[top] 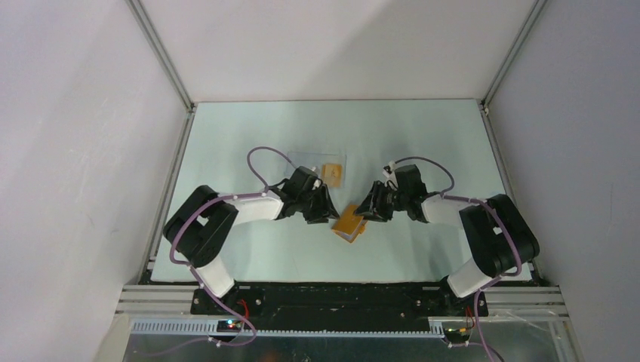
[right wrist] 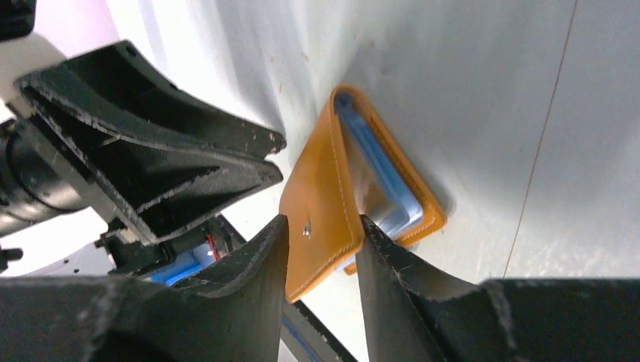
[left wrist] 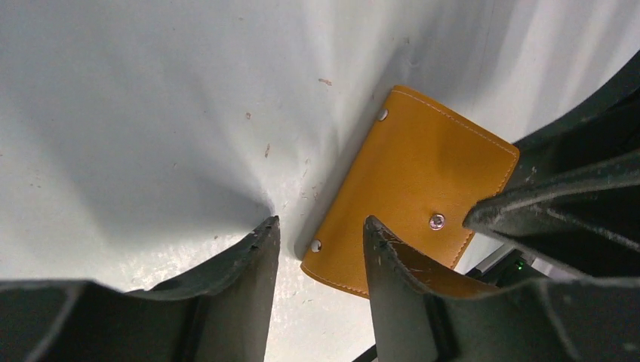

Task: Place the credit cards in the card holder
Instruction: Open the card holder at the center of the board.

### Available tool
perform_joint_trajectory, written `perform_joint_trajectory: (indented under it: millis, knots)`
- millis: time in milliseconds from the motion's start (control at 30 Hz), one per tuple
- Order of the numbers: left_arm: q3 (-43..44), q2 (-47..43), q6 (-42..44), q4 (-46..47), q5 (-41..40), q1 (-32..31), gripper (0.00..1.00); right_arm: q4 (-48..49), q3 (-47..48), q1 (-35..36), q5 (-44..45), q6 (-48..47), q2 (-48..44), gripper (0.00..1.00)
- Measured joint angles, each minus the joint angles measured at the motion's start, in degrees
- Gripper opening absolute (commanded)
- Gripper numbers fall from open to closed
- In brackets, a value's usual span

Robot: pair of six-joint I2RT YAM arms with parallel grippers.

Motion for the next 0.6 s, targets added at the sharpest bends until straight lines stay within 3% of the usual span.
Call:
perform_joint_trajectory:
  millis: [233, 433, 600]
  knots:
    - [-0.7, -0.1, -1.9, 0.5, 0.0, -1.3, 0.45, -8.3, 7.8, 2.1, 4.7, -4.7, 4.3, 0.41]
    - [-0.9, -0.1, -4.8, 0.2, 0.0, -6.4, 0.37, -12.8, 11.6, 5.6, 5.7, -9.2, 5.6, 0.42]
    - [-2.0, -0.8, -8.1, 0.1, 0.0, -9.8, 0.34, -16.1, 13.7, 7.6, 5.2, -12.2, 5.6, 0.5]
